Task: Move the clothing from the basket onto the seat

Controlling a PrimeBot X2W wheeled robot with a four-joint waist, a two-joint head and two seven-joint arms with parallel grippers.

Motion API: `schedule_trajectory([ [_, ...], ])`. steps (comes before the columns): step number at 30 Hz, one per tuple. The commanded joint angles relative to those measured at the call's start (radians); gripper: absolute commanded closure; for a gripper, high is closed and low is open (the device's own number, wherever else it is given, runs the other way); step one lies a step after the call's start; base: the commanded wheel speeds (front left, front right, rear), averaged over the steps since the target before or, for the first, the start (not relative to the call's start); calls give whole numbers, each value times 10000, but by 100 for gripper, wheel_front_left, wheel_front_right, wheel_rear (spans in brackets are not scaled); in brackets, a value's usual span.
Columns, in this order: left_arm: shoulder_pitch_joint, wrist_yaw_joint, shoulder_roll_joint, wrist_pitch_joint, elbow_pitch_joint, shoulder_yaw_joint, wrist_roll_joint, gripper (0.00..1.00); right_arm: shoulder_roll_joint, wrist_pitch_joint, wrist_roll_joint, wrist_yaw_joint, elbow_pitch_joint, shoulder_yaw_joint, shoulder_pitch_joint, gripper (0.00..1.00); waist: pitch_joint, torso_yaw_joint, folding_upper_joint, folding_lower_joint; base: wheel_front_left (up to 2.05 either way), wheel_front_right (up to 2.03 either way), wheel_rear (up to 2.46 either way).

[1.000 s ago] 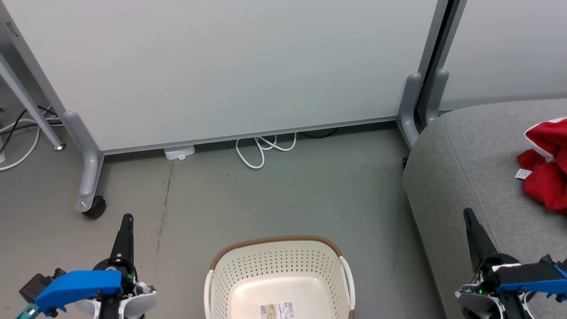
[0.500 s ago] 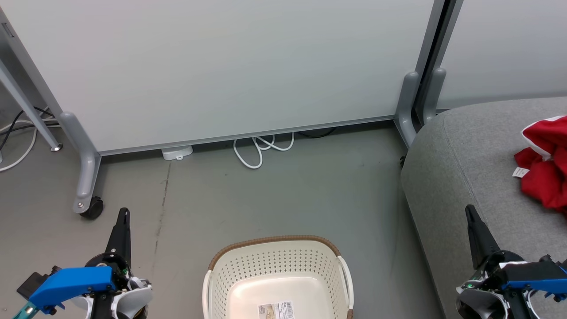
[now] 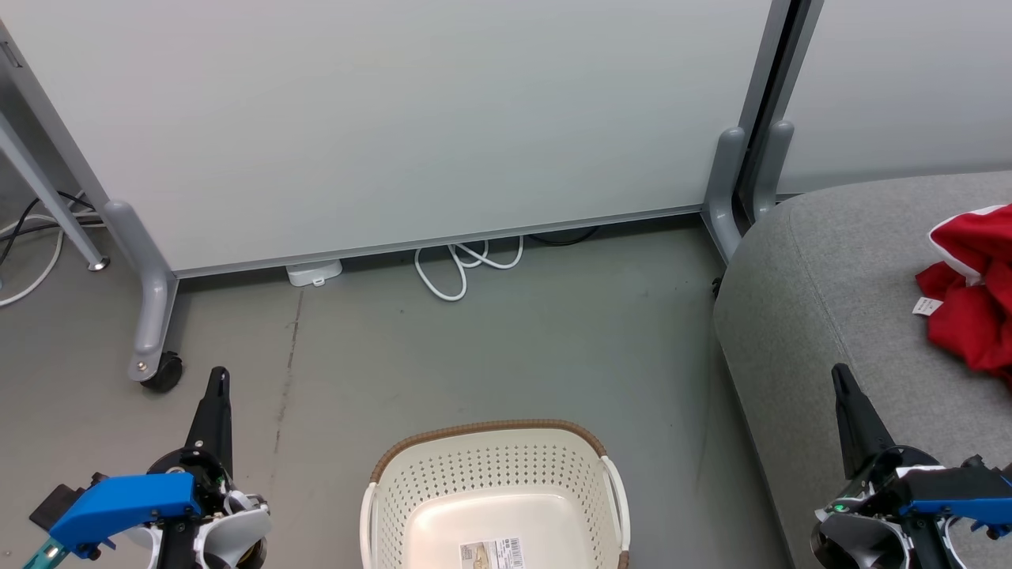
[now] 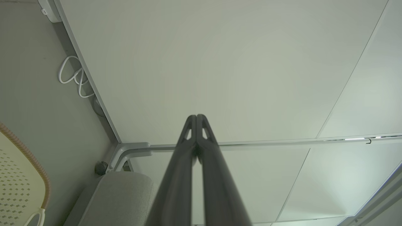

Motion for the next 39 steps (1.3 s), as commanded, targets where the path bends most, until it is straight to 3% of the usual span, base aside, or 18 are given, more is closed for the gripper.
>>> schedule_trajectory([
  [1, -92, -14, -17, 47, -42, 32, -19, 100, -55, 28, 25, 7, -12, -14, -142, 100, 0, 1, 0, 0, 0, 0, 0],
  [39, -92, -14, -17, 40, -43, 23, -27, 100, -55, 27, 27, 7, -12, -12, -126, 100, 0, 1, 0, 0, 0, 0, 0],
])
